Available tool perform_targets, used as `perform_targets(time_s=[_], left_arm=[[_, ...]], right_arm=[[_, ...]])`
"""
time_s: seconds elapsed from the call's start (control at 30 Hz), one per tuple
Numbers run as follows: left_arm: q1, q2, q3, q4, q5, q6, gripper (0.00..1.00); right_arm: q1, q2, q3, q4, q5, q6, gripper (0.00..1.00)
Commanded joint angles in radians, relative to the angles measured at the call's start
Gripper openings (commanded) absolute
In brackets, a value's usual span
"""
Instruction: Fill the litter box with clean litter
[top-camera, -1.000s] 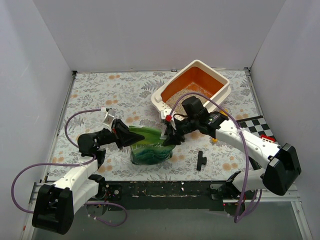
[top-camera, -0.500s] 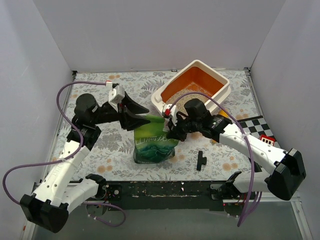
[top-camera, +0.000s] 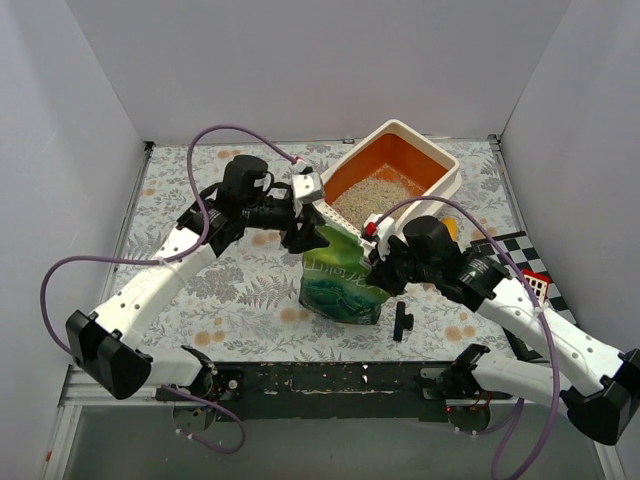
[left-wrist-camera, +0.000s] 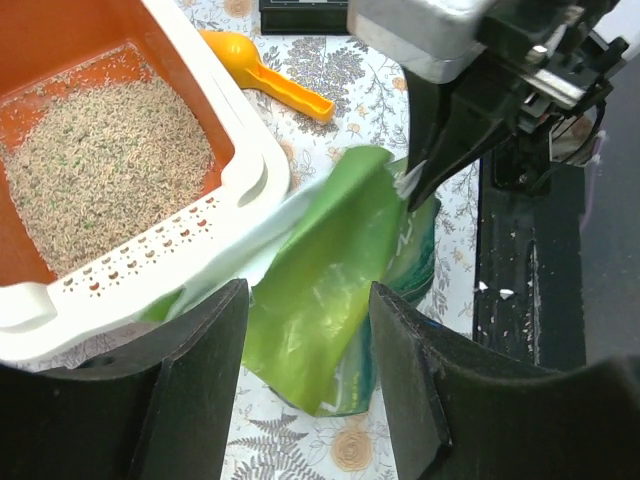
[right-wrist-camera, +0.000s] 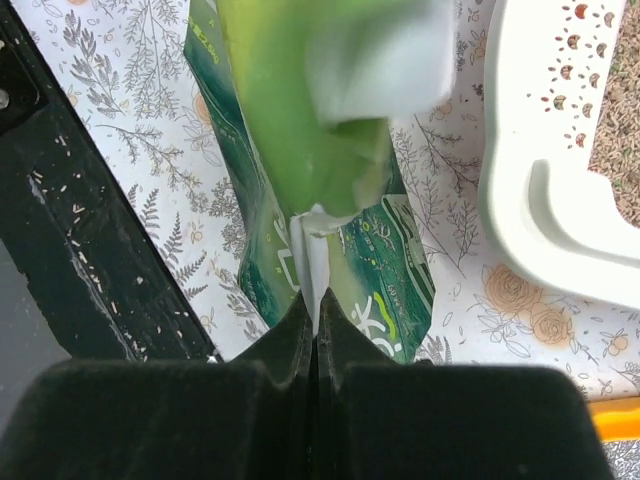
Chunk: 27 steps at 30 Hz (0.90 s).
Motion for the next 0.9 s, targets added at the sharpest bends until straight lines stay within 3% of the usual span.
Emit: perform_targets(time_s=[0.0, 0.37, 0.87], left_arm=[[-0.040, 0.044, 0.102, -0.070, -0.048, 0.115, 0.52], [-0.170, 0.125, 0.165, 0.008, -0.140, 0.183, 0.54], [-0.174, 0.231, 0.256, -0.101, -0.179, 0.282, 0.70]], right_arm=[[0.002, -0.091, -0.014, 0.050, -0.025, 0.032, 0.01], [0.008, -0.136, -0.057, 0.057, -0.109, 0.000, 0.01], [0.008, -0.148, -0.085, 0.062, -0.135, -0.014, 0.01]])
